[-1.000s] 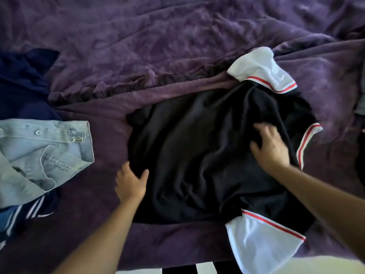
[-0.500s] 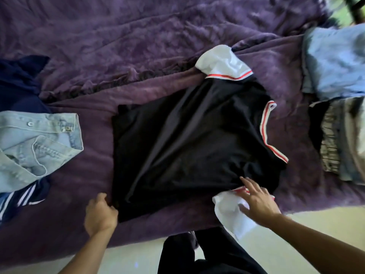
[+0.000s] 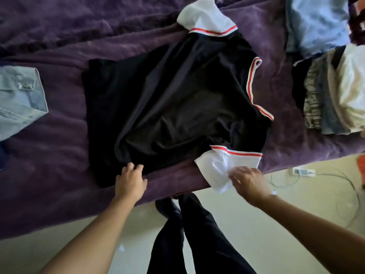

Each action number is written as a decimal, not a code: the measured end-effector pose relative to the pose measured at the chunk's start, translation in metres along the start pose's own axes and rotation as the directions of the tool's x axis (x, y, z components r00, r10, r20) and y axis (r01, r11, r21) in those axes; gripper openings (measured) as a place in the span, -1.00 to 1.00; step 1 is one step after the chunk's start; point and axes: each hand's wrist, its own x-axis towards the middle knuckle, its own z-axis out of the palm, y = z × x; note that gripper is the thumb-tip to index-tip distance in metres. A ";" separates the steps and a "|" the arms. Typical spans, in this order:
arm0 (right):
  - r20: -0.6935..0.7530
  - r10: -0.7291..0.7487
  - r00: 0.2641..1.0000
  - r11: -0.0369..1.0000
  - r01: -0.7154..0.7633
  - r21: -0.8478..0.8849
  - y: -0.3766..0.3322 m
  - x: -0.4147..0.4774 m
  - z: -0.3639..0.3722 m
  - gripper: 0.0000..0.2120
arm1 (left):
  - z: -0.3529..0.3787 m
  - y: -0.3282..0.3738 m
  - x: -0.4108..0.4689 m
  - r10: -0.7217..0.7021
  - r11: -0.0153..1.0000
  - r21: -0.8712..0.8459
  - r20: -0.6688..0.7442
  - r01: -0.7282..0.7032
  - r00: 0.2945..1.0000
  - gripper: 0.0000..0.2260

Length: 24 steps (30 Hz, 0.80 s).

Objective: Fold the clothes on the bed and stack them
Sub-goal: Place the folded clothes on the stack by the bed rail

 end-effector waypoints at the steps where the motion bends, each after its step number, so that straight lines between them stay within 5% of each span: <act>1: 0.004 0.087 0.996 0.995 -0.087 0.058 0.004 0.003 -0.009 -0.93 | 0.003 -0.002 0.000 0.009 1.000 0.000 -0.022 -0.009 1.000 -0.61; 4: 0.023 0.248 0.968 0.934 -0.246 0.258 0.014 0.043 -0.058 -0.88 | 0.005 -0.006 0.003 0.026 1.000 0.020 -0.098 -0.024 0.995 -0.66; 8: -0.129 0.420 0.898 0.790 -0.291 0.540 0.022 0.130 -0.125 -0.78 | 0.006 -0.007 0.013 0.015 0.997 0.078 -0.160 -0.002 0.987 -0.72; 10: -0.018 0.474 0.880 0.626 -0.323 0.710 0.028 0.153 -0.130 -0.75 | 0.008 -0.010 0.016 0.016 0.994 0.109 -0.183 0.004 0.983 -0.74; 12: 0.129 0.453 0.882 0.572 -0.398 0.717 0.028 0.154 -0.119 -0.52 | 0.012 -0.012 0.015 0.030 0.994 0.110 -0.191 -0.009 0.981 -0.75; 14: 0.165 0.425 0.890 0.708 -0.440 0.553 0.032 0.149 -0.092 -0.21 | 0.016 -0.015 0.012 0.051 0.994 0.100 -0.190 -0.033 0.980 -0.77; 17: 0.073 0.444 0.893 0.864 -0.449 0.228 0.031 0.140 -0.051 -0.49 | 0.014 -0.022 0.009 0.069 0.997 0.055 -0.223 -0.059 0.972 -0.83; 19: -0.038 0.497 0.867 0.822 -0.457 0.340 0.025 0.133 -0.045 -0.63 | 0.004 -0.030 0.007 0.067 0.997 -0.030 -0.270 -0.078 0.960 -0.84; 24: -0.357 0.466 0.809 0.801 -0.214 0.559 0.020 0.118 -0.093 -0.63 | -0.041 -0.044 -0.001 -0.009 0.981 -0.183 -0.358 -0.061 0.934 -0.77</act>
